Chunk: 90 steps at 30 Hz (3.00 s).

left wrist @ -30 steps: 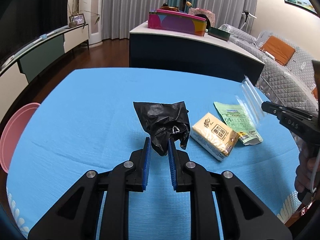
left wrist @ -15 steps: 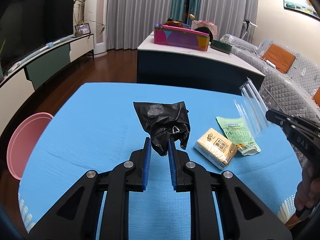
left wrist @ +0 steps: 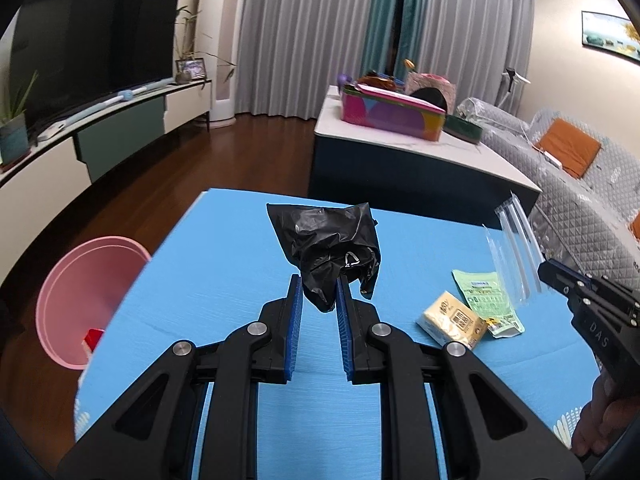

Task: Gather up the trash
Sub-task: 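Carry the black bag and straw packet over the pink bin with both tools, then open both tools to drop the black bag and straw packet into the bin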

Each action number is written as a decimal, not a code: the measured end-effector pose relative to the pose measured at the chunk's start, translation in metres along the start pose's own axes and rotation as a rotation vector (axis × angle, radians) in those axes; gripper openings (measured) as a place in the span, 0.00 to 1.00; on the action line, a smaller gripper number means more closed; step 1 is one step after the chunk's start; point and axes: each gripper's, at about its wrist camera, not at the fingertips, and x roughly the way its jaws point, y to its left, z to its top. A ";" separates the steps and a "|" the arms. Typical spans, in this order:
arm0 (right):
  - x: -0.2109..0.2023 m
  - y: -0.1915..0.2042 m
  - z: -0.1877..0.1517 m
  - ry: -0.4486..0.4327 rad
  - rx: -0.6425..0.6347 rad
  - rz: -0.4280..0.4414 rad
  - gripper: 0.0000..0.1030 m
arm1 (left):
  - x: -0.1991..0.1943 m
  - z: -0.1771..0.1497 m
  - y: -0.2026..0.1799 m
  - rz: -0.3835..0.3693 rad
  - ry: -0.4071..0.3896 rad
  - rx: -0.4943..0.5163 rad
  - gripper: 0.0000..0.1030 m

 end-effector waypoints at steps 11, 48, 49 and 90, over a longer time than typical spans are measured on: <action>-0.008 0.048 0.015 -0.030 0.003 0.050 0.05 | -0.028 0.012 0.047 0.066 -0.046 -0.067 0.16; 0.014 0.305 0.100 -0.068 -0.098 0.414 0.05 | -0.074 0.082 0.263 0.358 -0.022 -0.171 0.16; 0.015 0.310 0.100 -0.065 -0.100 0.421 0.05 | -0.070 0.081 0.266 0.365 -0.012 -0.177 0.17; 0.090 0.349 0.069 0.084 -0.202 0.439 0.36 | -0.036 0.074 0.287 0.326 0.043 -0.240 0.38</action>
